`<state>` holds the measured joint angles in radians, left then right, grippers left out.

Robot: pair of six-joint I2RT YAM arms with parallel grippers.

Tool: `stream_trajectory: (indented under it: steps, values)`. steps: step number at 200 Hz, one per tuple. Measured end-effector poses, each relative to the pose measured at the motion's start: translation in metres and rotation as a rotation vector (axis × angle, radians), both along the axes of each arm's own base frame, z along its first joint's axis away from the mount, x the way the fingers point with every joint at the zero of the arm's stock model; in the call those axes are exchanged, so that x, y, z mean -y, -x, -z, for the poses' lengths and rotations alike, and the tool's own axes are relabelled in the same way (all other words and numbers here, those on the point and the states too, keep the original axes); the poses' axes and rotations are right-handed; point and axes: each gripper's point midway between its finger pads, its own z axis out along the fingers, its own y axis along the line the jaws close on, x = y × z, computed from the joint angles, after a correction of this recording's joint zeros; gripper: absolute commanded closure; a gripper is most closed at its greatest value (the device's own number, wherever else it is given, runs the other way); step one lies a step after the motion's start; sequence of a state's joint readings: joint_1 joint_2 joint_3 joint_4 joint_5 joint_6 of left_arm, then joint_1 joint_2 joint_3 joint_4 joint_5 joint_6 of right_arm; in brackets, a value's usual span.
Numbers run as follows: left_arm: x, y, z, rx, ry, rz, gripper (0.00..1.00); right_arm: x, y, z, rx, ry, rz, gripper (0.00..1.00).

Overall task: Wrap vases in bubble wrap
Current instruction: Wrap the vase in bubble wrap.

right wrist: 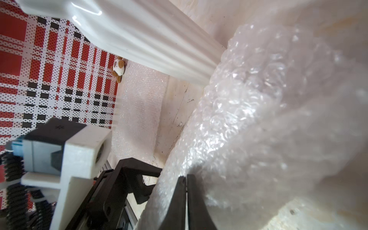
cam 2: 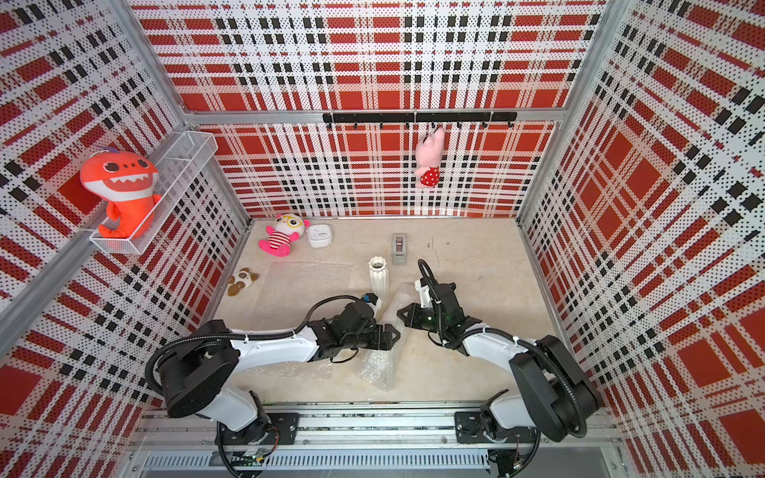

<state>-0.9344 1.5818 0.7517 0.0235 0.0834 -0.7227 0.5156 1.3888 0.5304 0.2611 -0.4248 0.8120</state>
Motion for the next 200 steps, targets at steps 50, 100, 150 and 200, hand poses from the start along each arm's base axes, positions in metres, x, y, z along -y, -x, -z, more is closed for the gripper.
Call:
stream_trajectory:
  steps: [50, 100, 150, 200]
  values:
    - [0.003, 0.009, -0.007, 0.012, -0.015, -0.011, 0.02, 0.000, -0.004, 0.000, 0.024, 0.018, 0.023, 0.92]
    - [0.013, 0.021, -0.007, 0.023, -0.035, -0.018, 0.01, 0.003, -0.008, 0.001, 0.040, 0.039, 0.051, 0.91]
    - [0.009, 0.015, -0.006, 0.024, -0.029, -0.049, 0.12, 0.006, -0.012, 0.000, 0.066, 0.063, 0.070, 0.85]
    - [0.003, 0.014, -0.006, 0.021, -0.006, -0.029, 0.18, 0.009, -0.018, -0.008, 0.100, 0.097, 0.078, 0.69]
